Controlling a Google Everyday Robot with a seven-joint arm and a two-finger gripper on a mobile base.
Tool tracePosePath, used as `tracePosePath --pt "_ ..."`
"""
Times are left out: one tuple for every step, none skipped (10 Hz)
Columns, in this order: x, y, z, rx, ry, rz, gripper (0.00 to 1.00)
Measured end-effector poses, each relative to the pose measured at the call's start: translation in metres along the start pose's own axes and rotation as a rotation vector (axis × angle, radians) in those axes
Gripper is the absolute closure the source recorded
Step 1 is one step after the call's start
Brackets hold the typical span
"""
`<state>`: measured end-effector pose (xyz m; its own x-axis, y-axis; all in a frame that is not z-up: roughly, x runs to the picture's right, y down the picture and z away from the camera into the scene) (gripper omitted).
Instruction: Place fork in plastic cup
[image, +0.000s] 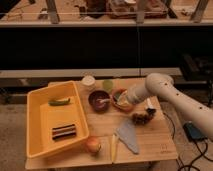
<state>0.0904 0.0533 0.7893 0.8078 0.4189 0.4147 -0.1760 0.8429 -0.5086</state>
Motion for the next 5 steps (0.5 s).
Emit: tracePosePath --pt "-0.005 -0.011 0.002 0.004 0.003 0.003 0.86" --pt "-0.008 -0.022 0.004 0.008 0.007 0.007 0.86" --pt "-0.011 -0.033 0.007 0.013 0.014 0.011 0.86" --pt "-0.014 -0.046 0.01 0.021 0.021 0.019 0.86" --pt "-0.016 -0.054 0.012 0.027 0.022 0.027 0.86"
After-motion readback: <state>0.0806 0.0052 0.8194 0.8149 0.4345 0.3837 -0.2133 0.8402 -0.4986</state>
